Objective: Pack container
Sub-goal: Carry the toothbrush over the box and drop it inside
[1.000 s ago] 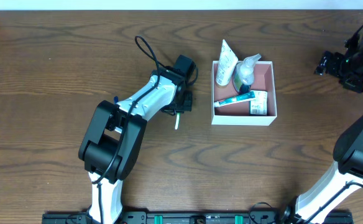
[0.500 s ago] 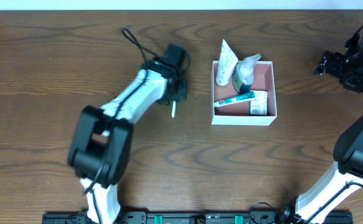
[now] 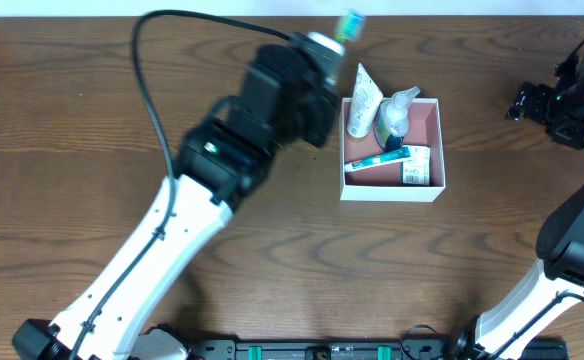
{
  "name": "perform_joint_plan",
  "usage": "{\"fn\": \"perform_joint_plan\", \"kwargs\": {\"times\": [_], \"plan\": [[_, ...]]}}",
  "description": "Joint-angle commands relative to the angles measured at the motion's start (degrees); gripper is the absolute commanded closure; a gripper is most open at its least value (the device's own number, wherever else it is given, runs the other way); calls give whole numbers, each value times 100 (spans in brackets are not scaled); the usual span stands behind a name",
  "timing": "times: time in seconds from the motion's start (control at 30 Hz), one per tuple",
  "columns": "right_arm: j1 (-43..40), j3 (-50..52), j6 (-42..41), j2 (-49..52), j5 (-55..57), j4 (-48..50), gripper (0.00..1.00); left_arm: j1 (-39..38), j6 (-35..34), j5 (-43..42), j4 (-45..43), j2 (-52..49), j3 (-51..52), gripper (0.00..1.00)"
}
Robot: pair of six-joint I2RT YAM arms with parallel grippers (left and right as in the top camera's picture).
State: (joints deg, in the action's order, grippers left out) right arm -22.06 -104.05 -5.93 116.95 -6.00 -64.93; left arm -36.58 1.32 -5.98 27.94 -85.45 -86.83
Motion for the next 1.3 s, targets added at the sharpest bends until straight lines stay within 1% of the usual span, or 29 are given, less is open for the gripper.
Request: {"fn": "perform_joint_plan", "kwargs": {"times": [0.0,0.17,0.43,0.7,1.07,1.13,1.27], "plan": [[33,-2,-87,-68,-22,-2,1,-444,935,-70,-28,-280,52,94],[33,-2,-85,-68,-24,0,1,-863,1523,-70,-144,-881,52,94],[33,-2,-87,-68,-24,-2,1,-916,2041,-70,-413,-1786,52,94],[33,-2,-87,-68,-24,-2,1,-911,2074,-70,-824,-2302,52,94],[33,-2,-87,-68,-22,0,1,-911,2070,-70,-835,-2590,57,93],[33,-2,-87,-68,-24,0,1,-911,2070,-68,-837,-2590,57,73],[33,-2,-87,-68,-22,-2,1,-911,2070,-68,-835,-2590,57,73]]}}
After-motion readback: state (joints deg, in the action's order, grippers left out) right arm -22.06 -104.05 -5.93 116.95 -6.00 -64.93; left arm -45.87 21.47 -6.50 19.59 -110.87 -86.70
